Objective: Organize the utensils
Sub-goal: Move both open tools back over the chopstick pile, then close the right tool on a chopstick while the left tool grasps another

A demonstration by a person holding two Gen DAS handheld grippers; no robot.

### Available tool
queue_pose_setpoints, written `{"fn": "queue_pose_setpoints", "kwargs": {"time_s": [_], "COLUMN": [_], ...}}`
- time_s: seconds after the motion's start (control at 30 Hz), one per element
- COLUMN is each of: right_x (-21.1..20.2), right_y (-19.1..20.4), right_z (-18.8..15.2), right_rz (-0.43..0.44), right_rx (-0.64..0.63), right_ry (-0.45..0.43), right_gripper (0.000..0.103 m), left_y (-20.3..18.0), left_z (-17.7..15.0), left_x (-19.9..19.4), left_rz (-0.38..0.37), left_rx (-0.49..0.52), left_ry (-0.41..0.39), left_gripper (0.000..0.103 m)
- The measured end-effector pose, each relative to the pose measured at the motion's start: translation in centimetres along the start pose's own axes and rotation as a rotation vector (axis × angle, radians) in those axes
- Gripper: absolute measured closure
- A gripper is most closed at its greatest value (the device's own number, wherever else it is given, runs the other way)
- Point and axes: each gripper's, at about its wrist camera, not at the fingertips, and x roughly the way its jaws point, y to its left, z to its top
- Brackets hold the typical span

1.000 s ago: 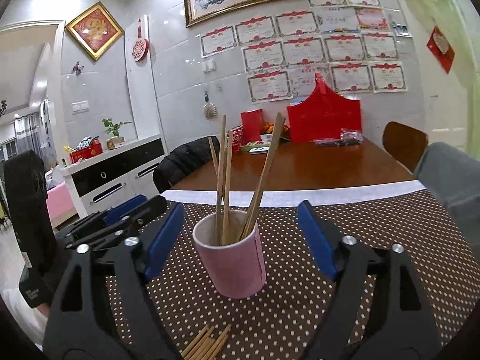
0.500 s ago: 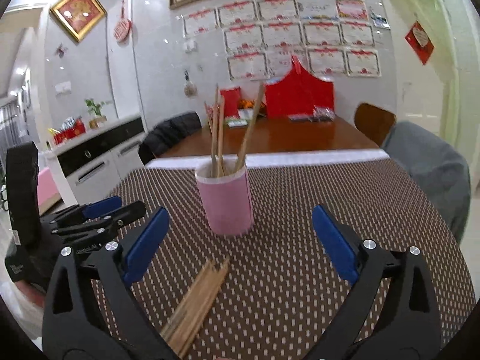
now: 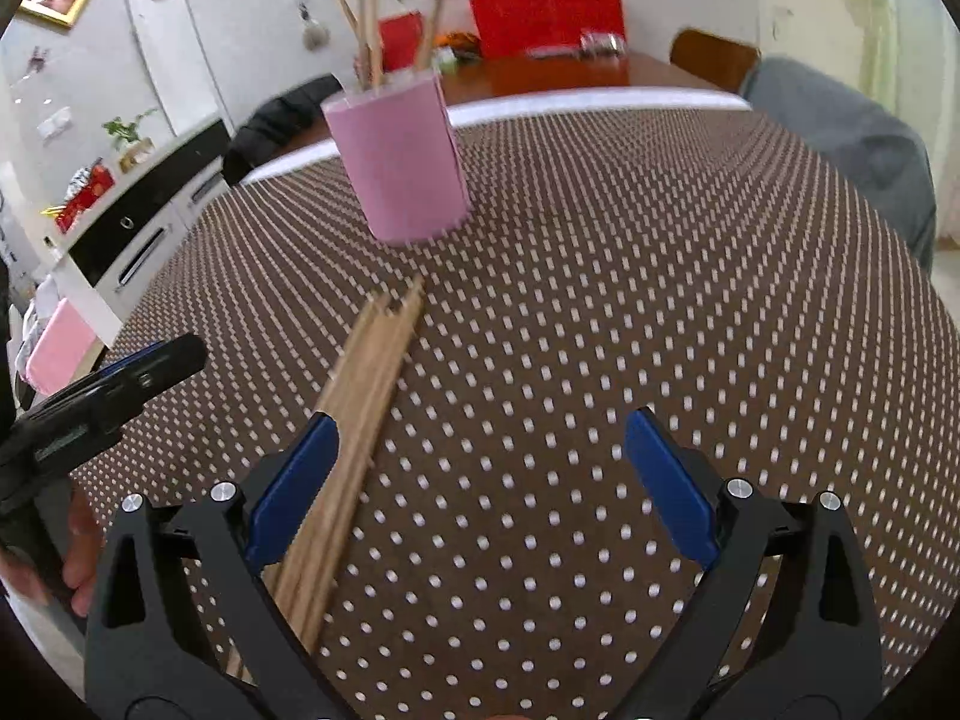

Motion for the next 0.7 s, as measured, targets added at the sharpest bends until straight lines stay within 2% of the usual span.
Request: {"fn": "queue_pose_setpoints", "kwargs": {"time_s": [0.13, 0.27, 0.37, 0.53, 0.7], "right_x": [0.7, 0.8, 1.2, 1.9, 2.3], "right_y": [-0.2, 0.9, 1.7, 3.4, 4.7], "right_z": [-0.7, -1.0, -0.9, -1.1, -1.2], "right_rz": [0.024, -0.010, -0.028, -0.120, -0.177], "right_rx": [0.038, 0.005, -0.011, -0.090, -0.124], "right_ry": [0.054, 0.058, 0.075, 0.098, 0.121], "right_gripper": [0.009, 0.013, 0.014, 0.014, 0.016], "left_y": [0.5, 0.8, 0.6, 0.5, 0.0], "left_z": [-1.1, -2.1, -2.4, -2.7, -3.3], "left_x": [0.4, 0.9, 0.7, 0.5, 0.0], "left_rz": [-0.002, -0.009, -0.006, -0.007, 0.003], "left_rx": [-0.001, -0.010, 0.009, 0.017, 0.019], "left_ry": [0.061, 0.119, 0.123, 0.129, 0.127], "left_gripper": [0.040, 0.040, 0.040, 0.040, 0.040]}}
